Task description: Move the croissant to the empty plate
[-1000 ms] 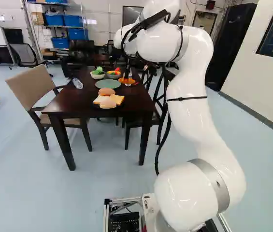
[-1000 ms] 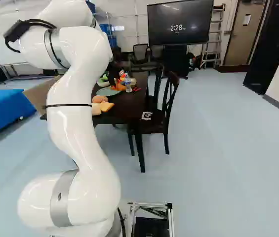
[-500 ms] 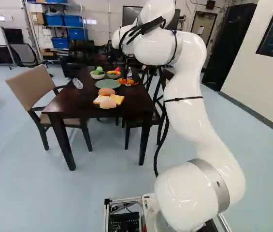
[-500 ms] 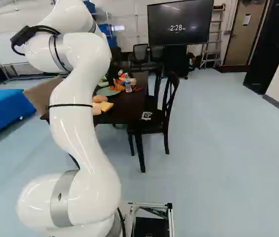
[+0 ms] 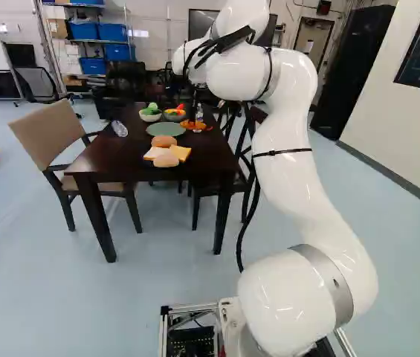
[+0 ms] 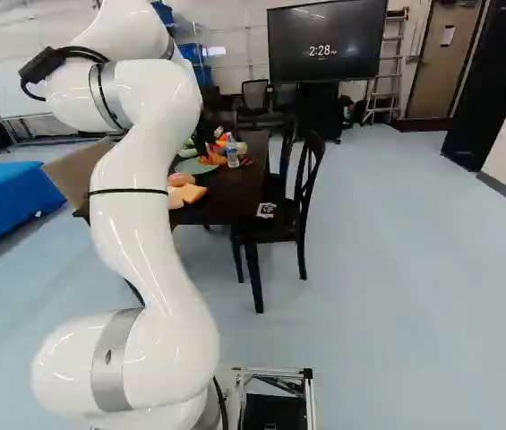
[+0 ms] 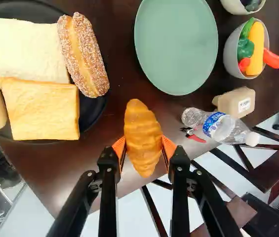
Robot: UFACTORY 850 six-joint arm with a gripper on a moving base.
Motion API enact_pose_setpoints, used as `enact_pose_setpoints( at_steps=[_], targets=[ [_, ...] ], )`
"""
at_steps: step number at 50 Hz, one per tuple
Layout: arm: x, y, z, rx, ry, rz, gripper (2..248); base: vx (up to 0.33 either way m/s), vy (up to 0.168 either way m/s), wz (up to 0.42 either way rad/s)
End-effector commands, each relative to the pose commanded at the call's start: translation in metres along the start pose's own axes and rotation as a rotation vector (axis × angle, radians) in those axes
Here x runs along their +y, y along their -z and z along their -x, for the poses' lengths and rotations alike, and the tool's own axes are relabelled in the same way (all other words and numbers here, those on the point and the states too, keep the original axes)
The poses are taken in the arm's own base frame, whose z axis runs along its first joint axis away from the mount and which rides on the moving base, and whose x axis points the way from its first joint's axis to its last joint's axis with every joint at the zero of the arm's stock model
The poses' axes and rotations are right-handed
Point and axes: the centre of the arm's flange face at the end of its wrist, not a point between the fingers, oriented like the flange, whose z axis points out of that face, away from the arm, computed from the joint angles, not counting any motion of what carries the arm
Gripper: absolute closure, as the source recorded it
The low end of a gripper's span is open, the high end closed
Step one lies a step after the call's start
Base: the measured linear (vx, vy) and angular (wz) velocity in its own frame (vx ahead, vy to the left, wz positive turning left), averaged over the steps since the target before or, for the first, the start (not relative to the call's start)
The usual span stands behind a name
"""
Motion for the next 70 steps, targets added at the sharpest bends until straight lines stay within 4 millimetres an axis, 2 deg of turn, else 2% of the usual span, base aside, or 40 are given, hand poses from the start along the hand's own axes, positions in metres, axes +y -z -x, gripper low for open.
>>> enact_pose_setpoints(
  at_steps=[70],
  targets=[
    [0.0, 0.0, 0.0, 0.0, 0.0, 0.0, 135, 0.01, 0.007, -0.003]
  ],
)
